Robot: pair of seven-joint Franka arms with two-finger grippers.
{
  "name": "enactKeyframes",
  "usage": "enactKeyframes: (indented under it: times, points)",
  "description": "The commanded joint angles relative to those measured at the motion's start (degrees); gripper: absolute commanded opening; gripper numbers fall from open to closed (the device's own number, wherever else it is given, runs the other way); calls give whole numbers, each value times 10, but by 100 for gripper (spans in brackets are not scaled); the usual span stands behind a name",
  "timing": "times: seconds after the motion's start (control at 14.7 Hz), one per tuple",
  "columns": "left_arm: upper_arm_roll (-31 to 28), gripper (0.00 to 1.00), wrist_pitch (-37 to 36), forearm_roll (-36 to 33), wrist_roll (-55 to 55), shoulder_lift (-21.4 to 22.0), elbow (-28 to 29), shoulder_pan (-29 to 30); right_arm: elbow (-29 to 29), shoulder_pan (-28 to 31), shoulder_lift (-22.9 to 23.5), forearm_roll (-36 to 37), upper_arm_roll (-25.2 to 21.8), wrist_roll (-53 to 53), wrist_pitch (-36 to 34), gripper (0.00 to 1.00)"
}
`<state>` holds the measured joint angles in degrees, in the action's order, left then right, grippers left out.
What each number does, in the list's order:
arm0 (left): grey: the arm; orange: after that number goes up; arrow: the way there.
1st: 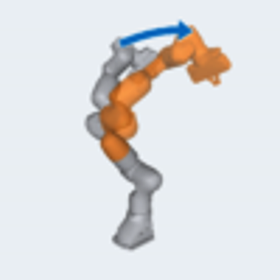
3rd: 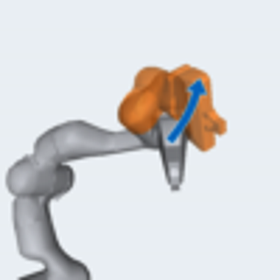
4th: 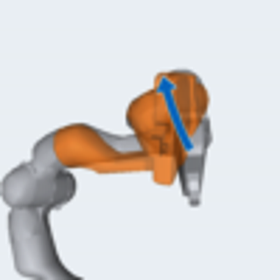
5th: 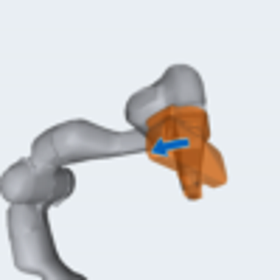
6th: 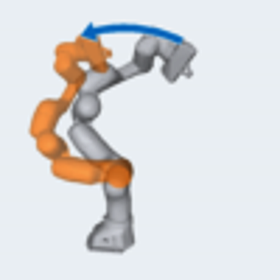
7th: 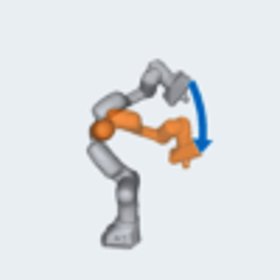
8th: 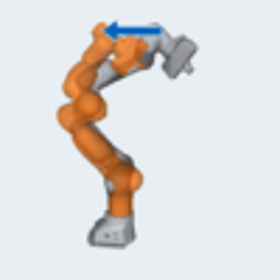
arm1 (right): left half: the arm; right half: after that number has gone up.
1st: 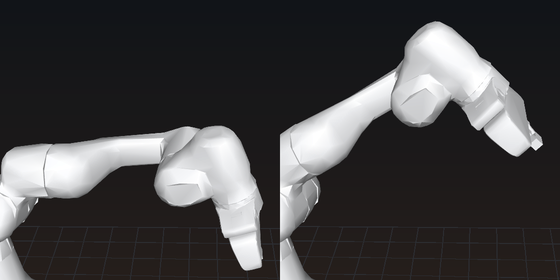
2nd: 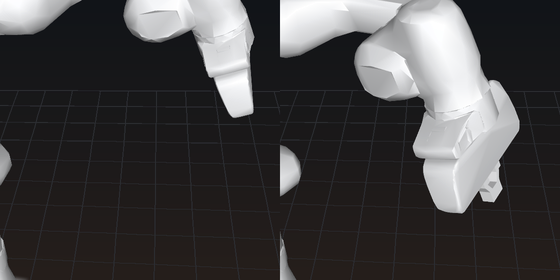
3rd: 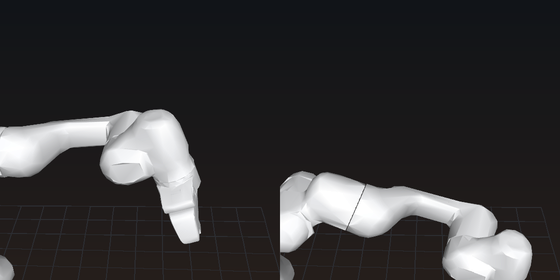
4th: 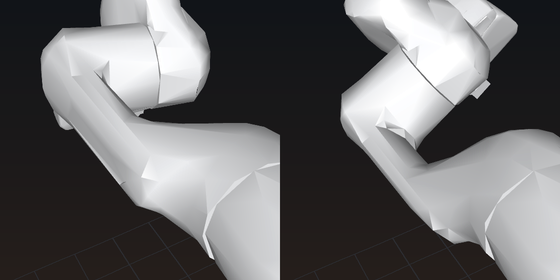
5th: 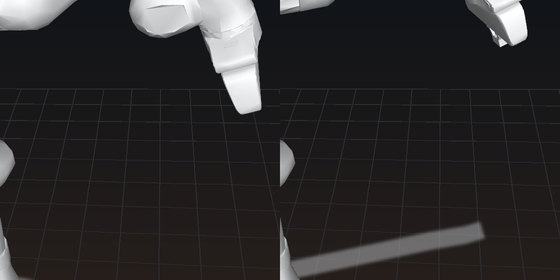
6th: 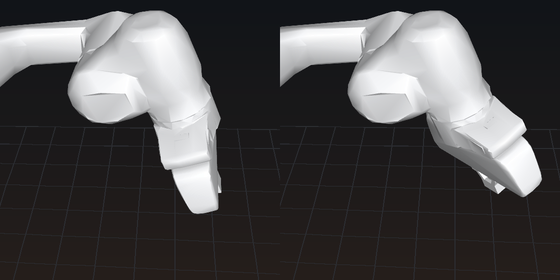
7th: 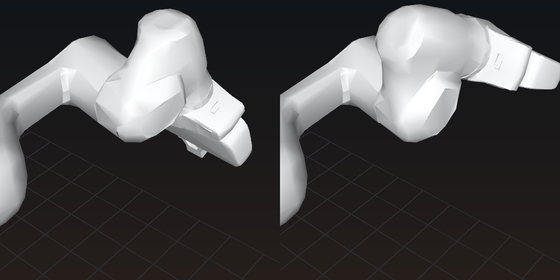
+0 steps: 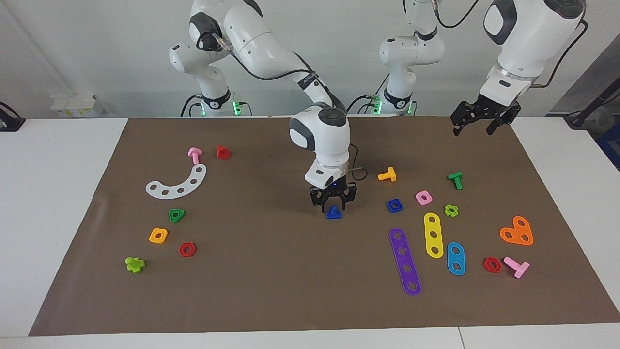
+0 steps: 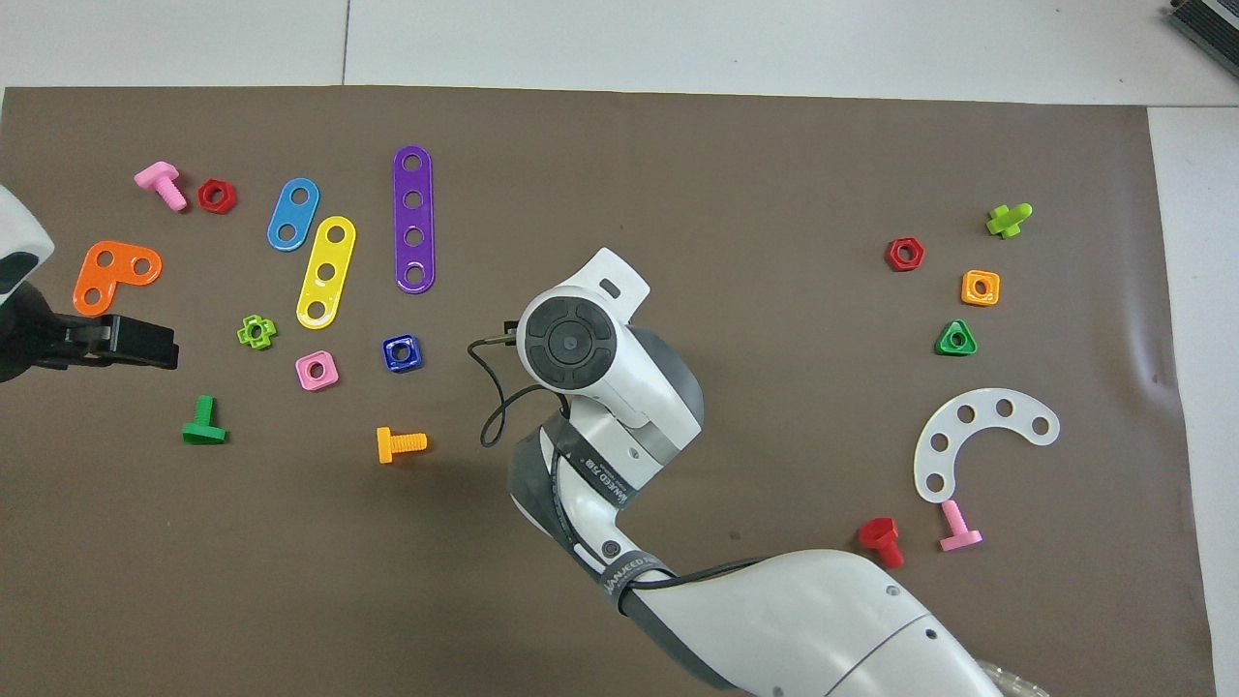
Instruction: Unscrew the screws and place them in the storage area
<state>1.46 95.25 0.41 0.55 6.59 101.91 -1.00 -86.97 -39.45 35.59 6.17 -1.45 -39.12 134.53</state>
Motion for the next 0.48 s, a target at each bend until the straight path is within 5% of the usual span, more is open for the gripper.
enactKeyframes:
  times: [0.0,0.41]
  points:
    - [-6,100,-16,2,2,-16,-46,2,1,2,7,0,2,6,11,62]
    - [-8,100,-35,-1,2,-49,-104,3,-7,2,7,-1,2,4,16,46]
